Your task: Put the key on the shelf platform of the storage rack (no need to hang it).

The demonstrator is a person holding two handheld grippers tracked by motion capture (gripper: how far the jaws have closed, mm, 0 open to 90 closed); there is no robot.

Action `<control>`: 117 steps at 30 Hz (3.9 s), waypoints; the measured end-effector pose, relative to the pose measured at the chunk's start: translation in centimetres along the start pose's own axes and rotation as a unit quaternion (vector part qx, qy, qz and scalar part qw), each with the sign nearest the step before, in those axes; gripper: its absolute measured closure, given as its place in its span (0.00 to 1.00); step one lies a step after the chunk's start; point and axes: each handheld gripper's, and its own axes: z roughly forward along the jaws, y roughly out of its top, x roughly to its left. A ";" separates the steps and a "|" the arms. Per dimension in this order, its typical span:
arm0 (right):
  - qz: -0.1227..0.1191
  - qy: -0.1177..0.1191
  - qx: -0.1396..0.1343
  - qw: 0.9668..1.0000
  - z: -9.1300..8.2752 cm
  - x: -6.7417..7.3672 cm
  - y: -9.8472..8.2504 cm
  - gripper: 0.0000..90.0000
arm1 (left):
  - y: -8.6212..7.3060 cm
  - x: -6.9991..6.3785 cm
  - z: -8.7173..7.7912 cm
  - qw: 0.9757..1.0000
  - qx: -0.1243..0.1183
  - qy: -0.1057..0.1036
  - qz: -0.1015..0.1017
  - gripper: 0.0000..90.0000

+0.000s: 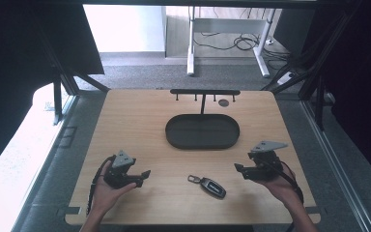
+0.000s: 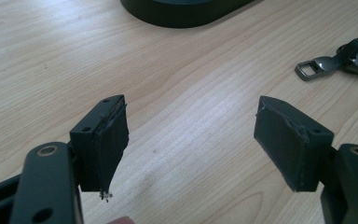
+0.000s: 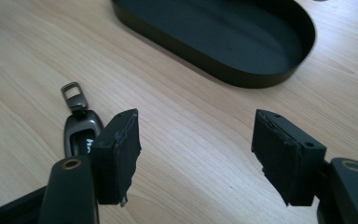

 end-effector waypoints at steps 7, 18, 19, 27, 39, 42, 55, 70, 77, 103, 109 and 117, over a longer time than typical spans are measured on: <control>-0.020 0.031 0.035 0.999 1.0 1.5 1.4 0.38 | 0.1 -0.3 0.4 1.000 0.009 -0.006 0.008 0.29; -0.058 0.077 0.100 0.990 3.5 4.7 2.4 0.38 | 0.1 -0.7 0.4 1.000 0.010 -0.018 0.023 0.29; -0.064 0.084 0.112 0.988 4.2 5.2 2.5 0.38 | 0.1 -0.7 0.4 1.000 0.011 -0.017 0.021 0.29; -0.072 0.092 0.146 0.982 6.0 6.3 2.1 0.38 | -0.1 -0.6 0.7 0.999 0.018 -0.017 0.025 0.30; -0.086 0.099 0.187 0.974 8.7 7.5 1.2 0.37 | -0.3 -0.6 1.3 0.999 0.030 -0.006 0.021 0.29; -0.089 0.096 0.195 0.972 9.2 7.6 1.0 0.37 | -0.3 -0.6 1.3 0.999 0.031 -0.006 0.020 0.29; -0.108 0.080 0.212 0.968 10.5 8.3 0.5 0.47 | -0.4 -0.5 1.5 0.999 0.033 0.006 0.013 0.29; -0.101 0.110 0.221 0.964 10.3 7.9 1.2 0.55 | -0.4 -0.6 1.7 0.999 0.037 0.008 0.013 0.29; -0.082 0.128 0.197 0.969 8.9 7.2 2.3 0.55 | -0.4 -0.7 1.7 0.999 0.036 0.007 0.012 0.29; -0.081 0.136 0.147 0.976 5.6 6.0 4.9 0.55 | -0.4 -0.7 1.9 0.999 0.041 0.005 0.012 0.29; -0.083 0.134 0.142 0.977 5.5 5.8 5.3 0.55 | -0.4 -0.7 2.0 0.999 0.042 0.004 0.015 0.29; -0.070 0.135 0.132 0.980 5.6 4.9 6.3 0.55 | -0.5 -0.9 2.3 0.999 0.046 0.003 0.015 0.29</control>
